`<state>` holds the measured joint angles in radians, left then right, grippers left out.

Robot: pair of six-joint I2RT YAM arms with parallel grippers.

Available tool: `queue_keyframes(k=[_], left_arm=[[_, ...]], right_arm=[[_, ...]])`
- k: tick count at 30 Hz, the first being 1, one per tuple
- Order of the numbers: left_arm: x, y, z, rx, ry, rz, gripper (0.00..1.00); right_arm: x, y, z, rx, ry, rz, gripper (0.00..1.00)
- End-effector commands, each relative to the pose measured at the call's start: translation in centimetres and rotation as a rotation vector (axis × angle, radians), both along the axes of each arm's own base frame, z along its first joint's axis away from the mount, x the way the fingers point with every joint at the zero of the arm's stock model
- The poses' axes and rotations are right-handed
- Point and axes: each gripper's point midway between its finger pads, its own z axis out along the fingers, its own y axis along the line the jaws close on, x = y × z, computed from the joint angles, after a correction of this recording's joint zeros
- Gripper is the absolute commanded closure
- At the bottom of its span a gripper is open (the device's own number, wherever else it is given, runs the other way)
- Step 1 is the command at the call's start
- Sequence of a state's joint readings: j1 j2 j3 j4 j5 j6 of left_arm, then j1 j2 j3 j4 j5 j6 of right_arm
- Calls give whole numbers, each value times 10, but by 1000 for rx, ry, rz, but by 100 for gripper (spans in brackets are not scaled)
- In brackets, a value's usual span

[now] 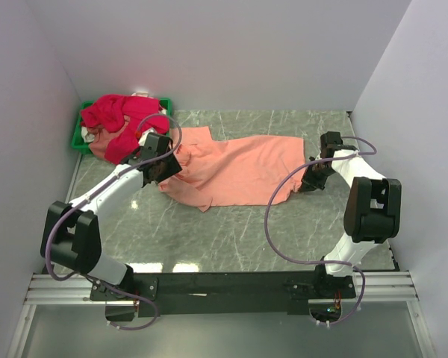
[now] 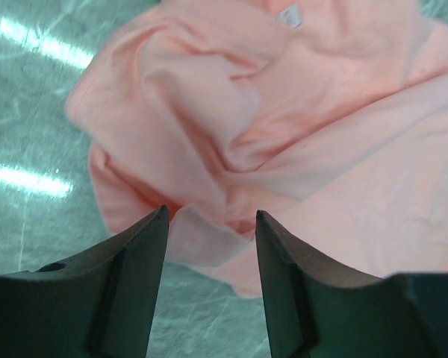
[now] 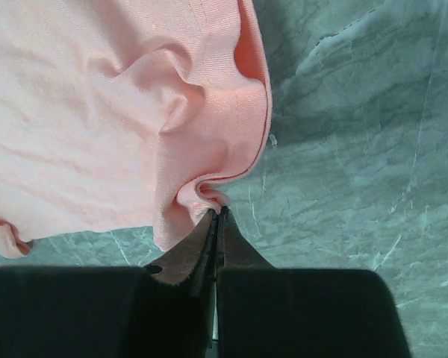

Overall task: Fold and stack the t-shirts
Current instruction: Flatten the tshirt out

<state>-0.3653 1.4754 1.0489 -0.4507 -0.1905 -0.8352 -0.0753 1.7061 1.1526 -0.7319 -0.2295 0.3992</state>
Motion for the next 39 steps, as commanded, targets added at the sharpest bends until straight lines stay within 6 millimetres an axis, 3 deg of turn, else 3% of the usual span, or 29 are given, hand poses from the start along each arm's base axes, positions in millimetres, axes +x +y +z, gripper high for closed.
queue_keyframes(k=[1,8,22,27,37,39], left_arm=[[23,-4,29,-7,-93,13,44],[25,-6,6,22,-20,2,45],[21,-6,-9,62,46,-2,47],[19,-11,-14,67,63,-20,51],[9,-3,-21,103,99,-13,58],[6,-4,-24,99,103,-19,64]], right_arm=[[5,0,8,9,-39,7,100],[6,0,7,8,-34,10,100],[7,1,5,12,-24,9,100],[7,0,4,11,-23,9,100],[8,0,4,8,-26,8,100],[8,0,4,9,-27,9,100]])
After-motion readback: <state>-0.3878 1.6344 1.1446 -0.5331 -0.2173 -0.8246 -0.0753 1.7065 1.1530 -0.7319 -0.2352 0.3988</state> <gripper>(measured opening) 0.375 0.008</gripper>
